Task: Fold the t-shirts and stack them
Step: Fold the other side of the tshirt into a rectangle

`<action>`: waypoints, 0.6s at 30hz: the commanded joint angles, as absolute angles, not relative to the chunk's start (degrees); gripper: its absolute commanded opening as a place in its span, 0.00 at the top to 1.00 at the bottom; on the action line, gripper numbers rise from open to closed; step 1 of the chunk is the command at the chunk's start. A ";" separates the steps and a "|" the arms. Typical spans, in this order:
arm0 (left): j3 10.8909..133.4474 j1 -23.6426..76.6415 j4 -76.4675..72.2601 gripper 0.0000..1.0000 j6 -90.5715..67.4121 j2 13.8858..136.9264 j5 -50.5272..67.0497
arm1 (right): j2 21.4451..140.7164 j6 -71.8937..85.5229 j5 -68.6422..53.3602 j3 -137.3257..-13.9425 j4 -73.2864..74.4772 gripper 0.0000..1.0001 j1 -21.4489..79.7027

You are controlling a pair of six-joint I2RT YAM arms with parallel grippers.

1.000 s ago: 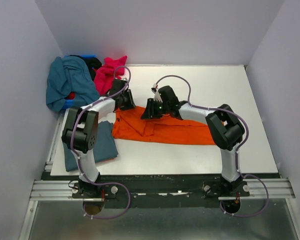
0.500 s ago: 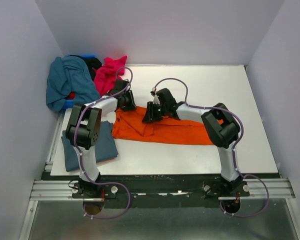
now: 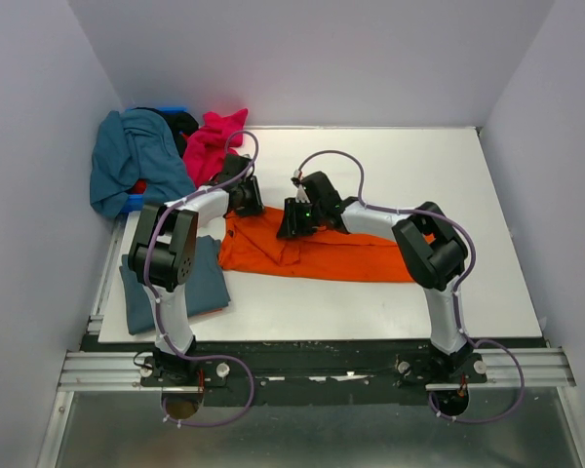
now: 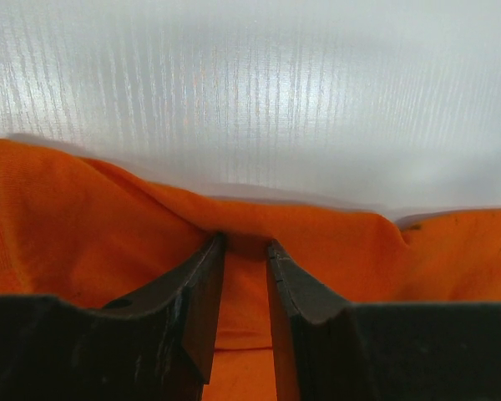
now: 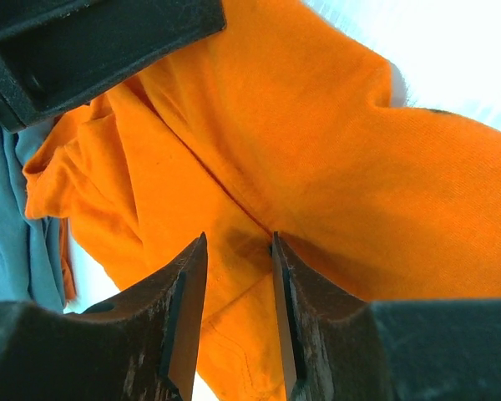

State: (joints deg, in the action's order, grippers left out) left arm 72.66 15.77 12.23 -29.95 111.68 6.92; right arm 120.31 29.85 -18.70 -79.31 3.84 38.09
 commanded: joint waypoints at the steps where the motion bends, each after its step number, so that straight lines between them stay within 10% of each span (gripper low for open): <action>1: 74.18 15.64 13.36 0.60 -29.00 111.53 5.27 | 119.71 28.04 -14.33 -79.45 6.68 0.55 38.32; 18: 75.41 15.65 14.06 0.60 -28.83 112.67 5.27 | 120.85 29.79 -21.97 -79.89 3.78 0.67 40.16</action>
State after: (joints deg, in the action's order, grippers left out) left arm 73.34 15.77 13.04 -29.76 111.72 6.61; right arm 120.11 29.04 -18.63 -79.35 4.36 38.44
